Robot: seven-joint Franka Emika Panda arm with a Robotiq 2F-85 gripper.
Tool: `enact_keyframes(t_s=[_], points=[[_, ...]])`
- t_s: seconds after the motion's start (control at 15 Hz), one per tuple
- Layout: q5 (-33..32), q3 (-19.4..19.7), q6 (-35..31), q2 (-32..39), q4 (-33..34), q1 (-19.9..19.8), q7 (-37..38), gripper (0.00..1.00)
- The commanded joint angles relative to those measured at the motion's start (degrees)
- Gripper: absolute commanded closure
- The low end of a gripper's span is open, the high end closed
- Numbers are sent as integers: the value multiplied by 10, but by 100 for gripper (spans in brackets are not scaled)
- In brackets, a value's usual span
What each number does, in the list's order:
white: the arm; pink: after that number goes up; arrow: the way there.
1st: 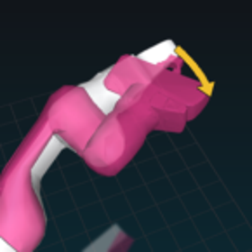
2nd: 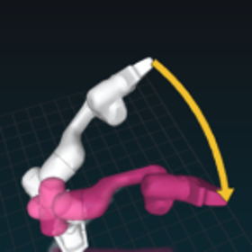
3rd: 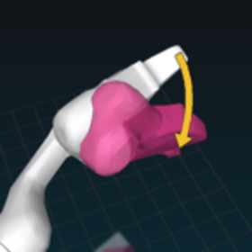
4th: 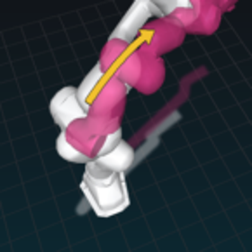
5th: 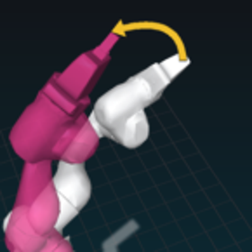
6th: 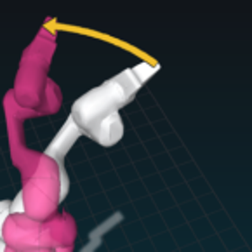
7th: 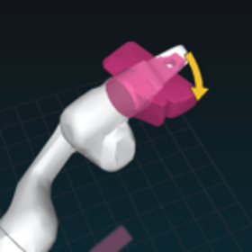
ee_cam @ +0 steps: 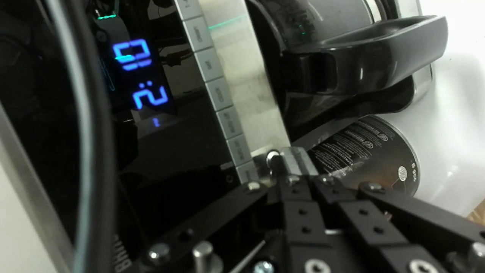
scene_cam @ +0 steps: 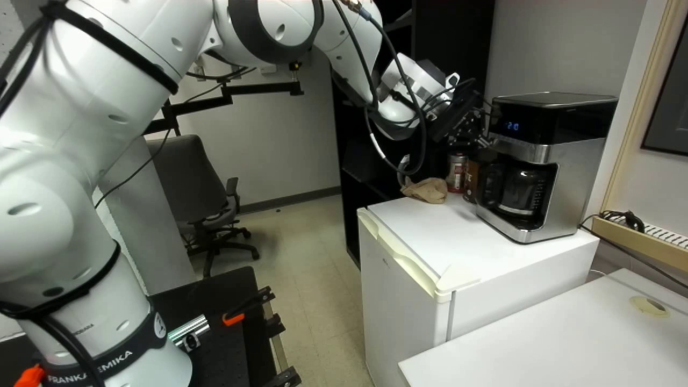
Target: Turn on the coffee maker
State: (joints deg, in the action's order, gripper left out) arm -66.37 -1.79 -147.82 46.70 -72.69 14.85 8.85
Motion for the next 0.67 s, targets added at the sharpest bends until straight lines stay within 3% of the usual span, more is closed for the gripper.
enact_keyframes(t_s=[0.0,0.6], points=[[-6,21,1,-6,9,9,-5,100],[-3,23,3,-8,6,9,-6,100]])
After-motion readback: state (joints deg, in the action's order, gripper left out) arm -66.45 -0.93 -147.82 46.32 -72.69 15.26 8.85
